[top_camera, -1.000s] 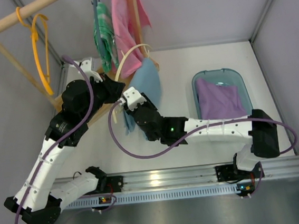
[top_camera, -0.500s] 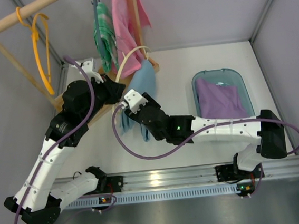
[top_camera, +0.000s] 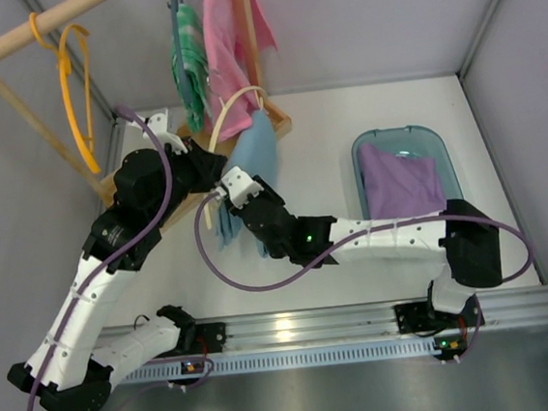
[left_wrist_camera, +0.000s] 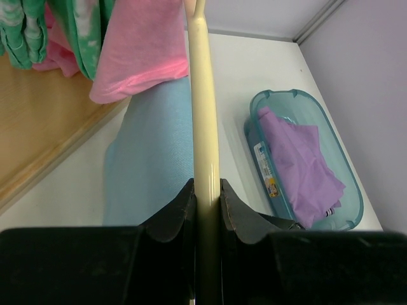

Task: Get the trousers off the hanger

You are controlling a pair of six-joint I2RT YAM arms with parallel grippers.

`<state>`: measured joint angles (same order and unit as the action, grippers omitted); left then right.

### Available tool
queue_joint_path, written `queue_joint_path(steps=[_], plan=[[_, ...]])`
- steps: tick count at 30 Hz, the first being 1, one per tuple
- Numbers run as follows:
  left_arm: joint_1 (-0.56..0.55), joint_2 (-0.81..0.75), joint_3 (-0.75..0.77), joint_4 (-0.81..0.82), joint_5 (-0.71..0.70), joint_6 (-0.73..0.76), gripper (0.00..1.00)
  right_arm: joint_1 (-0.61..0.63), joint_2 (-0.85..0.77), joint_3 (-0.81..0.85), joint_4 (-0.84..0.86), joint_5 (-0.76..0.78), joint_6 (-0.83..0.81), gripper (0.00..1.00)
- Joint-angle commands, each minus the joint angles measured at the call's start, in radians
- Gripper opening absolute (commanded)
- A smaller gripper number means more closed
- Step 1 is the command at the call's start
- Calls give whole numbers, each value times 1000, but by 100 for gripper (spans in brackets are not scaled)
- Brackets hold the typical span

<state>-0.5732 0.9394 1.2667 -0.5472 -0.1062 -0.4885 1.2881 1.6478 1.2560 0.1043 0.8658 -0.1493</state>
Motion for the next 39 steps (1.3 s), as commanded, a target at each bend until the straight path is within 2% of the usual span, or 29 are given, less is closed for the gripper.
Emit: queue_joint_path(steps=[1, 2, 4, 5, 6, 9, 12, 17, 22, 27, 30, 36, 38, 39], plan=[[-5, -80, 37, 265, 11, -25, 0, -50, 1, -44, 130, 55, 27, 41], [-5, -80, 33, 266, 7, -25, 0, -56, -6, -61, 182, 53, 31, 29], [-5, -82, 27, 265, 3, -30, 0, -75, -37, -102, 230, 73, 31, 17], [-5, -80, 23, 266, 8, -36, 0, -78, -49, -115, 253, 81, 30, 4], [-5, -82, 20, 270, 16, -41, 0, -87, -78, -128, 318, 97, 24, 0], [-5, -70, 13, 270, 19, -47, 0, -92, -144, -179, 452, 114, -24, 0], [-5, -59, 0, 270, -38, -30, 0, -92, -209, -185, 508, 119, -73, 0], [-5, 4, -18, 267, -75, -21, 0, -93, -276, -37, 517, 157, -194, 0], [-5, 38, -29, 265, -104, -15, 0, -93, -350, 32, 571, 157, -303, 0], [-7, 56, -35, 265, -112, -13, 0, -92, -454, 118, 526, 124, -305, 0], [-16, 67, -36, 260, -154, -4, 0, -92, -488, 163, 526, 147, -361, 0], [-25, 85, -23, 233, -176, 2, 0, -92, -513, 221, 711, 251, -704, 0], [-28, 94, -13, 211, -213, 11, 0, -93, -536, 220, 748, 271, -755, 0], [-30, 99, -7, 208, -225, 17, 0, -92, -542, 220, 824, 280, -830, 0]])
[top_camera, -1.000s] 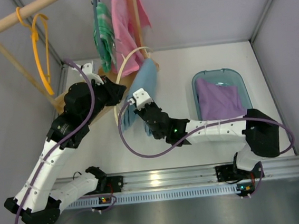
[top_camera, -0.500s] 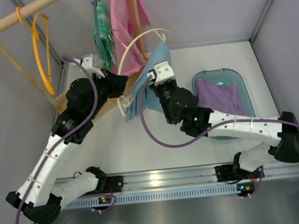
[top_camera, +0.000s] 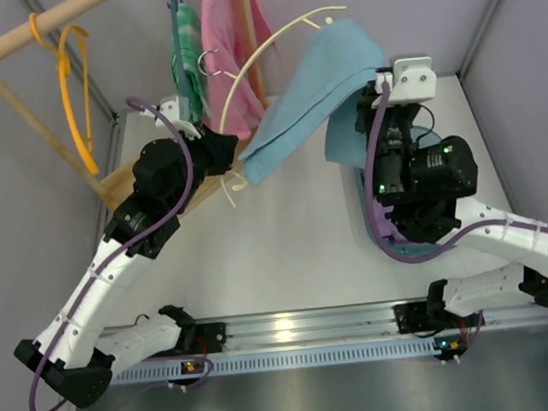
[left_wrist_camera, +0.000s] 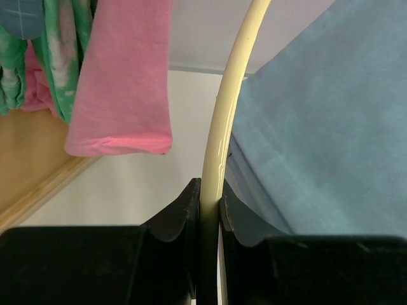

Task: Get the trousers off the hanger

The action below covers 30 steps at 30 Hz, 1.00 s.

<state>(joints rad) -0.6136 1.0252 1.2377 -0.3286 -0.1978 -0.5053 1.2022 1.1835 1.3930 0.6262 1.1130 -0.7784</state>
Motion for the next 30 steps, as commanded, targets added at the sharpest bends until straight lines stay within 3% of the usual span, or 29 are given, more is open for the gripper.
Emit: queue_joint_path(steps=[1, 3, 6, 10, 13, 16, 18, 23, 30], plan=[[9, 18, 25, -13, -161, 39, 0, -6, -87, 81, 366, 41, -258, 0], [5, 27, 23, -16, -173, 51, 0, -7, -88, 101, 571, 45, -440, 0], [-3, 44, 34, -27, -169, 56, 0, -7, -87, 178, 555, 41, -508, 0], [-5, 53, 45, -35, -158, 59, 0, -7, -97, 141, 474, 34, -461, 0], [-5, 58, 43, -36, -155, 60, 0, -7, -87, 130, 504, 47, -461, 0], [-15, 55, 46, -35, -132, 63, 0, -7, -119, 94, 402, 54, -398, 0], [-14, 50, 51, -35, -114, 62, 0, -7, -154, 3, 313, 44, -355, 0], [-15, 38, 54, -33, -83, 60, 0, -18, -326, -328, 293, -47, -340, 0], [-17, 18, 51, -33, -51, 51, 0, -125, -427, -491, 95, -15, -141, 0]])
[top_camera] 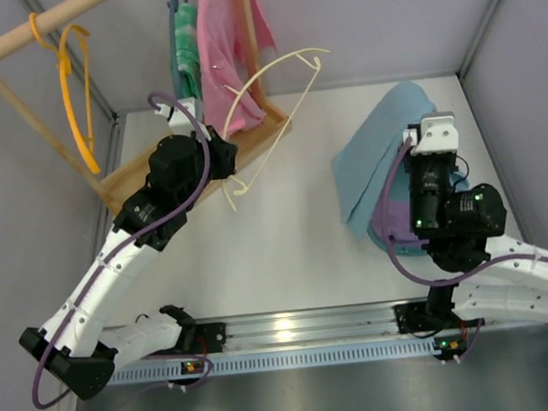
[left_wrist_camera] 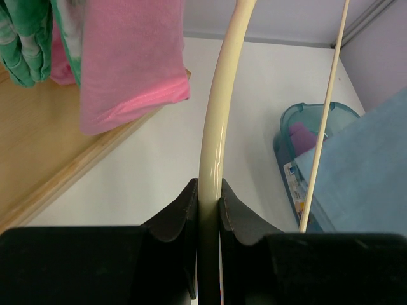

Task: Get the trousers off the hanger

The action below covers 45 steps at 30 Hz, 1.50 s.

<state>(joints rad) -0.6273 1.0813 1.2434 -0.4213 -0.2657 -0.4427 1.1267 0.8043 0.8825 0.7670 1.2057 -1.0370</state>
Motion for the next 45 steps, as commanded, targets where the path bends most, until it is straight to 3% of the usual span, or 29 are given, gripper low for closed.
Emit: queue_joint_path(steps=[1, 9, 12, 16, 19, 21, 24, 30, 35, 40, 45], plan=[[-3, -38, 45, 59, 20, -11, 0, -79, -37, 24, -113, -107, 138, 0], [-6, -41, 45, 58, 29, -10, 0, -270, 124, 85, -133, 14, 94, 0], [-11, -46, 45, 59, 28, -8, 0, -318, 70, 69, -149, -1, 164, 0], [-11, -46, 45, 61, 29, -10, 0, -332, -31, 73, -302, -66, 311, 0], [-12, -43, 47, 59, 34, -11, 0, -349, -10, 70, -191, -6, 235, 0], [-12, -41, 45, 59, 31, -10, 0, -350, 4, 73, -21, 25, 112, 0], [-15, -43, 45, 61, 29, -7, 0, -352, -13, 110, -5, 8, 66, 0], [-18, -40, 45, 59, 34, -5, 0, -351, -27, 154, -104, -43, 68, 0], [-22, -41, 41, 61, 39, -10, 0, -358, 22, 55, -160, -55, 69, 0], [-41, -44, 41, 61, 25, -1, 0, -419, 153, 4, -297, -61, 161, 0], [-54, -57, 42, 59, 25, 4, 0, -444, 355, 91, -483, -63, 275, 0]])
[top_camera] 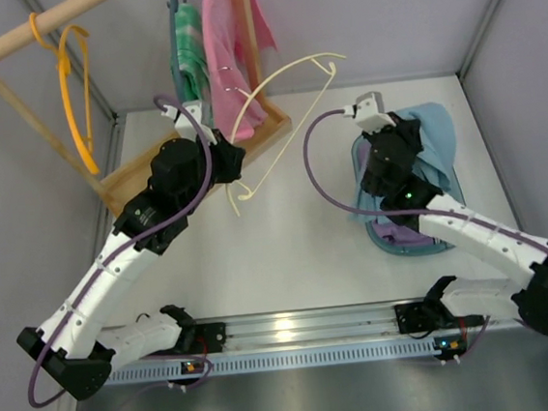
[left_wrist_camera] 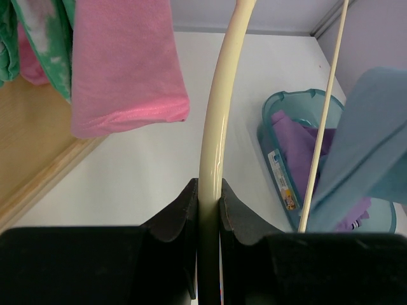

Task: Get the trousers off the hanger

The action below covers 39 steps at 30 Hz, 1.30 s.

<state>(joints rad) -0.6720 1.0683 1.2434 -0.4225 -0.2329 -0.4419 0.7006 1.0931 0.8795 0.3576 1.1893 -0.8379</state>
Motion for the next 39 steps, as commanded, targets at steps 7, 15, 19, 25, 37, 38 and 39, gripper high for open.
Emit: queue_joint_path(steps=[7, 15, 19, 25, 37, 38, 39], plan=[[-12, -73, 44, 60, -26, 8, 0, -82, 352, 105, -172, -45, 241, 0], [-12, -102, 73, 59, -28, 34, 0, -84, 204, 179, -566, -332, 719, 79], [-14, -100, 99, 56, 10, 42, 0, -81, -43, 200, -654, -607, 885, 97], [-40, -64, 221, -5, 70, 55, 0, -84, -278, 184, -689, -637, 968, 95], [-166, -27, 542, -304, 20, 241, 0, -110, -196, -72, -504, -634, 1092, 60], [-166, -48, 536, -323, -52, 256, 0, -110, -203, -114, -461, -629, 1105, 62], [-166, -82, 501, -328, -115, 262, 0, -108, -214, -132, -442, -631, 1122, 63]])
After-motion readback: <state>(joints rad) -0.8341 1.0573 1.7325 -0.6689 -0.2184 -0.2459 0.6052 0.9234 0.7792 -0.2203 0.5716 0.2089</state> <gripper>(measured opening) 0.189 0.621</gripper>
